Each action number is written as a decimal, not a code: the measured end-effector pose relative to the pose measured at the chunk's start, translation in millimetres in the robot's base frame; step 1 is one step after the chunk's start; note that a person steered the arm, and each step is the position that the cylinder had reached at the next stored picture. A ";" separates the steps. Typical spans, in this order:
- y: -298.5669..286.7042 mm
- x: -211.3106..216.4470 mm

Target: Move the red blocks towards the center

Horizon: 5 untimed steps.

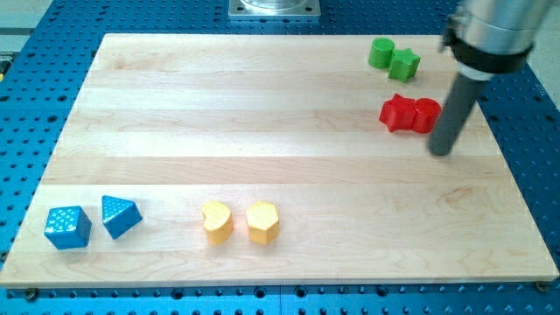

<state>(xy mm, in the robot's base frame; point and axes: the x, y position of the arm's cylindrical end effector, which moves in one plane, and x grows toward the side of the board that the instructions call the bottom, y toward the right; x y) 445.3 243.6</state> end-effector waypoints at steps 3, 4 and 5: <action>-95.0 -67.5; -100.3 -77.7; -24.8 -82.8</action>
